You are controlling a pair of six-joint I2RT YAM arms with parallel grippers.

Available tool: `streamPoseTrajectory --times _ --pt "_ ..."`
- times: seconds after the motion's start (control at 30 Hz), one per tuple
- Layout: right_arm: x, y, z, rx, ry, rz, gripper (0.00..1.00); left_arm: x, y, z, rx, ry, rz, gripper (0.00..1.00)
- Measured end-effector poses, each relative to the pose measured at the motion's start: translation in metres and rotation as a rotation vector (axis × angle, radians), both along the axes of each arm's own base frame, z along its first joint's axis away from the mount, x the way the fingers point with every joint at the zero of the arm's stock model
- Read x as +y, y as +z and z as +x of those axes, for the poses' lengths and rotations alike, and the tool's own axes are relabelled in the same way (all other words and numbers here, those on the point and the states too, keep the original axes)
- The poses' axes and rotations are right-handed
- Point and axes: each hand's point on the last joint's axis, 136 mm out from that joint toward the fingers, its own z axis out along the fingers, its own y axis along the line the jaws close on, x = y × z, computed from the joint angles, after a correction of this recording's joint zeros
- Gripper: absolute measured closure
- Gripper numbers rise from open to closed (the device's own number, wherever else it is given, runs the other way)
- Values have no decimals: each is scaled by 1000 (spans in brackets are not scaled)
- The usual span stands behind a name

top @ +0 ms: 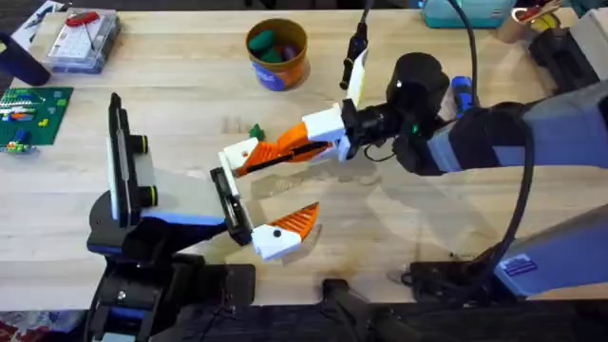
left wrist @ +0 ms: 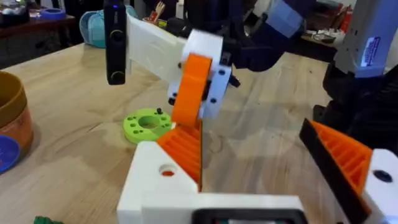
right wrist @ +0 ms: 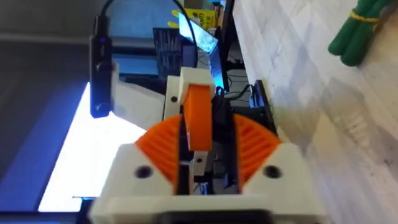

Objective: Pick up the gripper from the table and insert it into the empty holder that is missing its gripper. Then pick up a screw, insert it into the mounting hole, and use the screwdriver to tighten it. Finally, clean up the table by picking up the vegetable and placing it into the bucket.

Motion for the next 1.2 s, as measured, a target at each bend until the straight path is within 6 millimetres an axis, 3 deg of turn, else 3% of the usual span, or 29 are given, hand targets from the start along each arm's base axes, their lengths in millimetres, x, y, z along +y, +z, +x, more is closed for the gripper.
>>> streamPoseTrajectory --times 0.1,0.17,1.2 --pt "0 1 0 -2 1 2 915 0 0 0 4 0 -1 10" --pt "0 1 0 -5 3 4 989 0 0 0 6 0 -2 10" --pt "6 4 6 -13 -31 2 994 1 0 2 5 12 -2 10"
